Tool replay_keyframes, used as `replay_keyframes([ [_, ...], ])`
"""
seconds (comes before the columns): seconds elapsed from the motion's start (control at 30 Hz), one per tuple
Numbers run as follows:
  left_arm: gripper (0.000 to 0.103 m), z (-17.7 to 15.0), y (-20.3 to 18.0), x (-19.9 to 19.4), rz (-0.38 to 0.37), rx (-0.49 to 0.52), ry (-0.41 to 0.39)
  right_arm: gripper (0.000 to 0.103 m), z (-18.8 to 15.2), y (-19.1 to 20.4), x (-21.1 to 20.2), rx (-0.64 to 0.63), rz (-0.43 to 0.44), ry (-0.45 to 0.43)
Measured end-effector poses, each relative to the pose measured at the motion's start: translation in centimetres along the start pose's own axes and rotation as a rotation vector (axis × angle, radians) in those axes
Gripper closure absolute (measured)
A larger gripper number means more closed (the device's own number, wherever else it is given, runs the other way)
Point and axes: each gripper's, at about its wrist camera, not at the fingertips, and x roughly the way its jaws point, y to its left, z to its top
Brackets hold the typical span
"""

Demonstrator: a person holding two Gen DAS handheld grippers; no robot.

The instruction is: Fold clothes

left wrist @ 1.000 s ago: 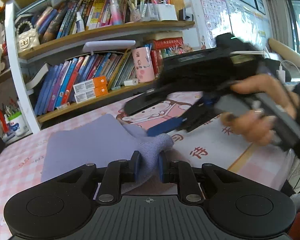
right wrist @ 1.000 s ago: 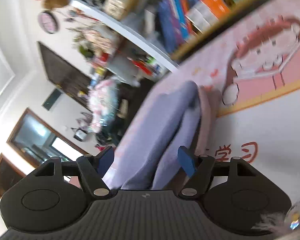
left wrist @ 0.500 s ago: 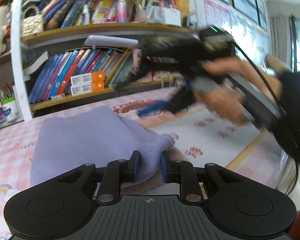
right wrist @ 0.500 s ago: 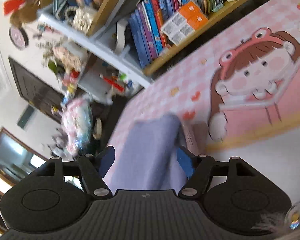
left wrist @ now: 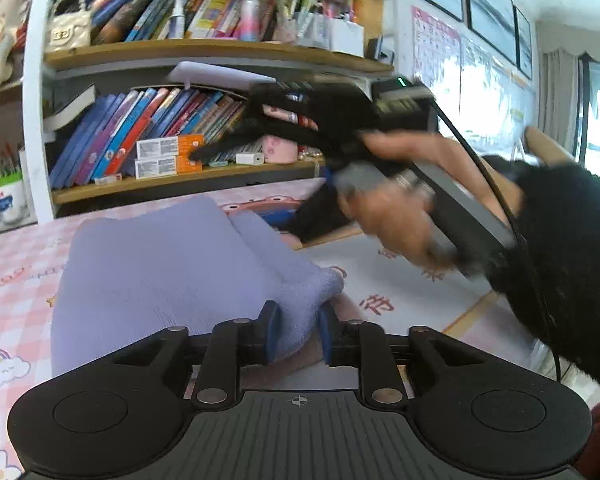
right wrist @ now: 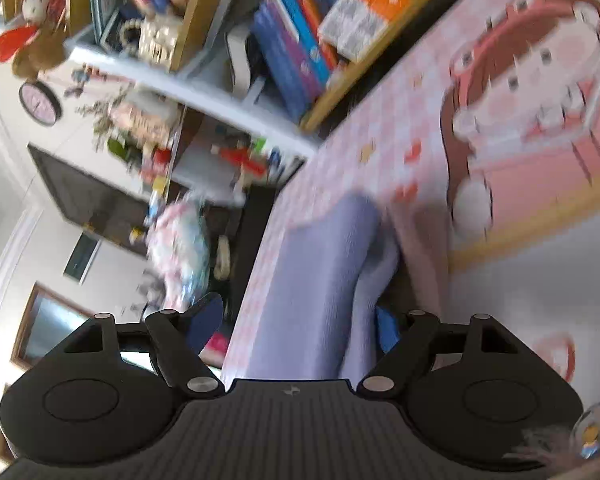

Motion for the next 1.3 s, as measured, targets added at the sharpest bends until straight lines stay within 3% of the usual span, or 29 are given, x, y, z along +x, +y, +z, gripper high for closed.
replay_keyframes([
  [0.07,0.045,0.0,-0.1,-0.1,-0.05,-0.007,0.0,0.027,0.5,0.7,-0.8,-0.045,-0.009,-0.076],
  [0.13,0.032,-0.2,-0.5,-0.2,-0.092,0.004,-0.004,0.027,0.7,1.2,-1.8,-0.081,-0.008,-0.147],
  [0.23,0.031,-0.3,-0.8,-0.7,-0.109,0.028,-0.017,0.027,0.1,1.8,-3.2,-0.119,-0.057,-0.145],
  [0.33,0.031,0.4,0.6,-2.5,-0.127,-0.029,-0.082,0.029,-1.6,3.4,-4.0,-0.26,-0.197,-0.089],
  [0.47,0.031,1.4,3.5,-5.0,-0.039,-0.096,-0.168,0.036,-4.3,4.2,-4.7,-0.334,-0.23,-0.055],
  [0.53,0.032,1.0,3.8,-4.7,0.0,-0.086,-0.138,0.04,-5.2,4.2,-4.5,-0.324,-0.238,-0.048],
  [0.77,0.031,-0.2,4.7,-3.6,0.131,-0.051,-0.031,0.04,-8.4,4.4,-3.0,-0.38,-0.321,-0.018],
  [1.0,0.027,-0.8,4.4,-3.7,0.132,-0.049,-0.017,0.042,-10.8,4.1,-1.6,-0.551,-0.426,0.006],
  [1.03,0.024,-0.5,4.9,-4.1,0.133,-0.063,-0.033,0.044,-11.1,4.3,-1.6,-0.579,-0.434,0.007],
  [1.1,0.019,0.0,5.9,-5.0,0.148,-0.102,-0.071,0.062,-11.8,5.0,-1.6,-0.674,-0.447,0.014],
  [1.17,0.007,0.6,7.4,-5.5,0.162,-0.149,-0.096,0.072,-13.0,5.9,-1.4,-0.784,-0.47,0.018],
  [1.27,0.003,0.6,9.0,-4.5,0.144,-0.198,-0.072,0.074,-15.2,7.3,-1.0,-0.975,-0.524,0.018],
  [1.3,0.003,0.6,9.6,-4.2,0.138,-0.214,-0.064,0.07,-15.3,7.5,-0.9,-0.984,-0.531,0.02],
])
